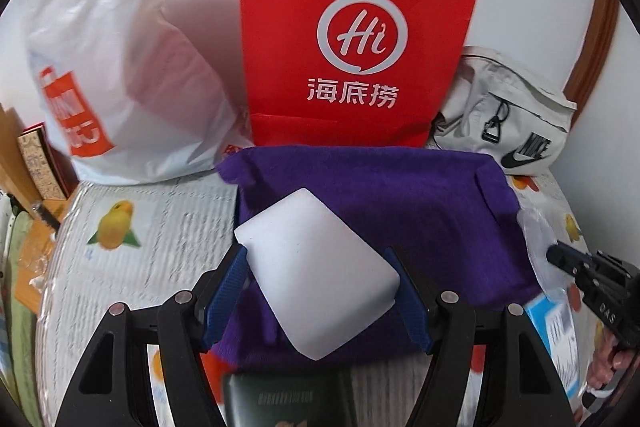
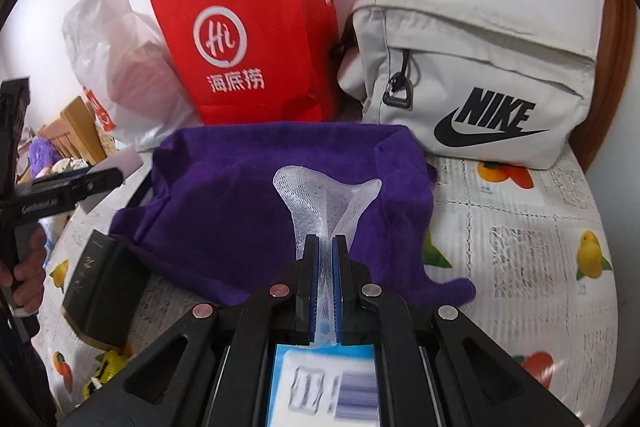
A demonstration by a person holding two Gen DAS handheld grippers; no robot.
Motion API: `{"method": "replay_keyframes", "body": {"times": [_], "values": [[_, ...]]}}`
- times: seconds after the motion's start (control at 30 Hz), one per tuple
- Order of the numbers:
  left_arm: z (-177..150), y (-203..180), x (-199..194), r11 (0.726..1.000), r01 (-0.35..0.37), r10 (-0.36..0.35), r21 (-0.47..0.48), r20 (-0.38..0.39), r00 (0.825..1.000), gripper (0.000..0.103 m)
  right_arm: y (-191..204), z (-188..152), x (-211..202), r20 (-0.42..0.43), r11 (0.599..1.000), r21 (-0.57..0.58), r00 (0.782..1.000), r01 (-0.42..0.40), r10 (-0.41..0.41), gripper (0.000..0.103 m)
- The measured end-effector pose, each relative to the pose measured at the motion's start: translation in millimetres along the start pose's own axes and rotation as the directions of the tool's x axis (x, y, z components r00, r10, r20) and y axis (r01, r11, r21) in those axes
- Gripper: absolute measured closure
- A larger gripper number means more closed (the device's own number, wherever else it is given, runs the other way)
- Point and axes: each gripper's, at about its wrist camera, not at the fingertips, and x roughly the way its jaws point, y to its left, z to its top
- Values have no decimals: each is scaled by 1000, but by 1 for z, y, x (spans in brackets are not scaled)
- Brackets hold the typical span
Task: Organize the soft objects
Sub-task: 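Carry the sponge onto the purple towel with the left tool while the right tool drops the mesh bag there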
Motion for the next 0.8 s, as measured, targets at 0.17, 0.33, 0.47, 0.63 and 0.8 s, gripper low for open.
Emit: {"method": "replay_keyframes", "body": {"times": [0.17, 0.33, 0.47, 0.63, 0.8], "values": [[17, -6, 32, 1000, -27, 28, 15, -25, 999, 34, -9, 9, 24, -58, 1000, -4, 998, -3, 3, 96], [25, -8, 56, 1000, -28, 28, 15, -61, 998, 34, -13, 11, 43, -103, 1000, -21, 995, -7, 5, 96], [30, -7, 67, 999, -35, 36, 14, -72, 997, 33, -14, 11, 46, -108, 1000, -30, 994, -1, -2, 96], [33, -8, 79, 999, -33, 34, 14, -86, 996, 33, -15, 14, 52, -120, 1000, -28, 993, 4, -8, 95], [34, -8, 86, 999, -32, 34, 18, -122, 992, 24, -9, 15, 57, -141, 999, -48, 990, -5, -2, 72]]}}
